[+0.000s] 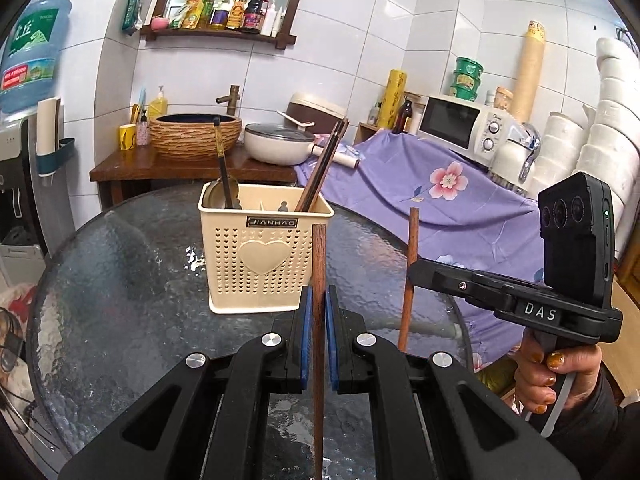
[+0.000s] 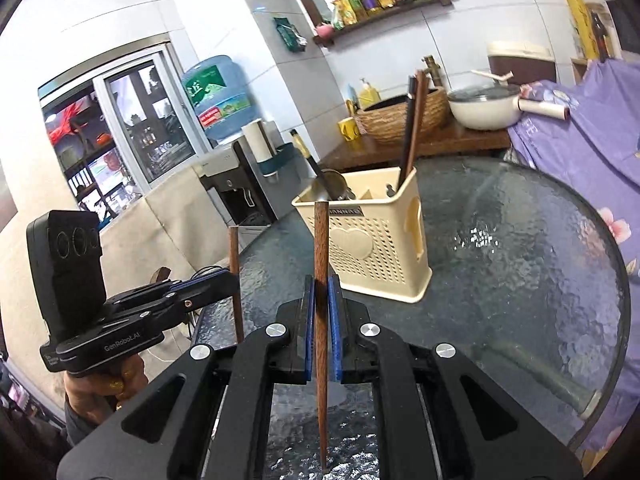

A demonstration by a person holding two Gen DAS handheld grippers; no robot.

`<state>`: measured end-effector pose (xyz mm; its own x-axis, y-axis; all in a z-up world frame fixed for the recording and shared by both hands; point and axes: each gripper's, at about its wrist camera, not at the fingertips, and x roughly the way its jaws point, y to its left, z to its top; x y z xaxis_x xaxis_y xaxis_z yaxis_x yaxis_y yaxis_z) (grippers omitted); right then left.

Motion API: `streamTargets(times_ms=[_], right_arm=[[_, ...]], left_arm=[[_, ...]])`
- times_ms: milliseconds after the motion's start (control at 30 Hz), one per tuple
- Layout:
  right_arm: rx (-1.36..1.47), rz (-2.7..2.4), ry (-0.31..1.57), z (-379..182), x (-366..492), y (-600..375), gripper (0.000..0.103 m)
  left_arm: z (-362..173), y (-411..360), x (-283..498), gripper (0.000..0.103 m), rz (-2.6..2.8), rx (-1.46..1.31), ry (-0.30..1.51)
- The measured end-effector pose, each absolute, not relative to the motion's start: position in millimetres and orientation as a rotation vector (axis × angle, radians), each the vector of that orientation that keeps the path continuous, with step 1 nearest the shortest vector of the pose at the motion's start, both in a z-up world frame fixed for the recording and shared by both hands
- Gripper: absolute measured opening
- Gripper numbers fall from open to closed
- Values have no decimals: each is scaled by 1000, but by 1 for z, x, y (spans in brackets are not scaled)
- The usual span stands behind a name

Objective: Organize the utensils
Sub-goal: 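Lift both wooden chopsticks upright and carry them above the cream holder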

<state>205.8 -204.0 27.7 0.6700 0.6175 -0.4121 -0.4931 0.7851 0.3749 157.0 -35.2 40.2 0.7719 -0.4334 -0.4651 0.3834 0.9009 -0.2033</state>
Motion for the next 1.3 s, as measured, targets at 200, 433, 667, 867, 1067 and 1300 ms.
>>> streamTargets(times_ms=[200,433,667,867,1067,1300], right_arm=[[213,638,531,38,202,-202,8],[180,644,498,54,204,-198,8],[145,642,478,69,211,-194,8],[102,628,459,78,214,-190,8],[80,626,448,91,220,-188,8],[93,637,382,136,231,-192,7]], left_arm=[[52,-32,151,7,-437,-88,492],[62,-31,153,7,-434,-73,465],[75,-30,164,7,-443,-61,454],[83,-28,166,7,-432,-41,437],[95,-22,167,7,-431,-44,412],[136,-15,175,7,-428,-35,339]])
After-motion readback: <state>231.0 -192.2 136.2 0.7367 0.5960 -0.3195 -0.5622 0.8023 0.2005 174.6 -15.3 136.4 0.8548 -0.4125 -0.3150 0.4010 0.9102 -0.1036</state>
